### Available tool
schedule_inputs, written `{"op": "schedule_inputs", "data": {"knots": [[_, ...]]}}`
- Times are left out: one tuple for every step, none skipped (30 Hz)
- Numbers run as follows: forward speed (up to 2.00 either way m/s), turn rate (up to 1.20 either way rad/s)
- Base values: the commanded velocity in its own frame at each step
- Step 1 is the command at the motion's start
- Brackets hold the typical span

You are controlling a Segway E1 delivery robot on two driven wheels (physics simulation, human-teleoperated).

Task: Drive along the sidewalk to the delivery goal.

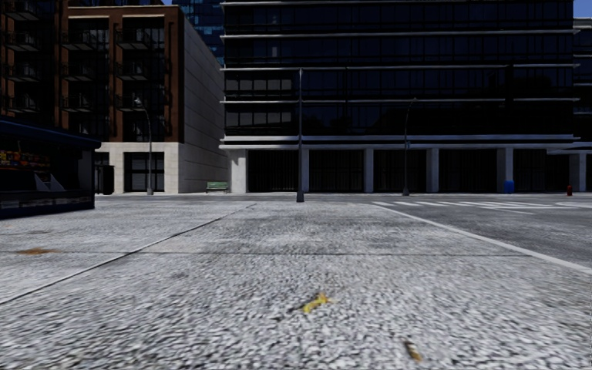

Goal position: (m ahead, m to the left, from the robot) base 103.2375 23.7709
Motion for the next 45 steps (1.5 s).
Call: {"op": "schedule_inputs", "data": {"knots": [[2.00, 0.00], [2.00, 0.00], [2.00, 0.00], [2.00, 0.00], [2.00, 0.00], [2.00, 0.00], [2.00, 0.00], [2.00, 0.00], [2.00, 0.00], [2.00, 0.00], [2.00, 0.00], [2.00, 0.00], [2.00, 0.00], [2.00, 0.00], [2.00, 0.00], [2.00, 0.00], [2.00, 0.00], [2.00, 0.00], [2.00, 0.00], [2.00, 0.00], [2.00, 0.00], [2.00, 0.00], [2.00, 0.00], [2.00, 0.00], [2.00, 0.00], [2.00, 0.00], [2.00, 0.00], [2.00, 0.00], [2.00, 0.00], [2.00, 0.00], [2.00, 0.00], [2.00, 0.00], [2.00, 0.00], [2.00, 0.00], [2.00, 0.00], [2.00, 0.00], [2.00, 0.00], [2.00, 0.00], [2.00, 0.00], [2.00, 0.00], [2.00, 0.00], [2.00, 0.00], [2.00, 0.00], [2.00, 0.00], [2.00, 0.00]]}}
